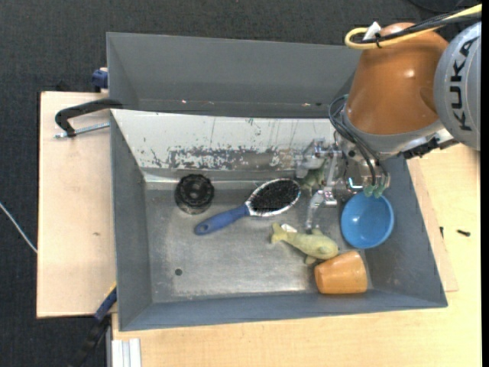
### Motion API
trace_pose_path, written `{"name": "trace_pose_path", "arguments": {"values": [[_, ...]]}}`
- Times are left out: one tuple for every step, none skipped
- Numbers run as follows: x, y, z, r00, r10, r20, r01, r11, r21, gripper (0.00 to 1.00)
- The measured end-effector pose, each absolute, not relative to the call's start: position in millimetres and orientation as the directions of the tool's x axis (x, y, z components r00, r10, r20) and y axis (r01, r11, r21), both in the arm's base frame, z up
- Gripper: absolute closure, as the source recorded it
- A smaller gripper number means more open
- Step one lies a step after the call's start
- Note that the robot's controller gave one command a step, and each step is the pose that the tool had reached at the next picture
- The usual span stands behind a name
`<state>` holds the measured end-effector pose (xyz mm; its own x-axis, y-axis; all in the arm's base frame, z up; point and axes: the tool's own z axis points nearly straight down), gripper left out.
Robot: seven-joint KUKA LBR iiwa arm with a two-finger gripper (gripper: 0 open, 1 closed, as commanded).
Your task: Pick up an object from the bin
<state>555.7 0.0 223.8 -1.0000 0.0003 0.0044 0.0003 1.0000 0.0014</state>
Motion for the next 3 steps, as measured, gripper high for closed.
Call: {"name": "trace_pose_path", "arguments": {"values": [[586.8, 48, 119, -0.995, -0.1, 0.002, -0.1, 0.995, 0.002, 0.0], [586.9, 58, 74, -0.97, -0.242, -0.005, -0.242, 0.97, 0.002, 0.0], [587.8, 58, 75, -0.97, -0.242, -0.009, -0.242, 0.97, 0.001, 1.0]]}}
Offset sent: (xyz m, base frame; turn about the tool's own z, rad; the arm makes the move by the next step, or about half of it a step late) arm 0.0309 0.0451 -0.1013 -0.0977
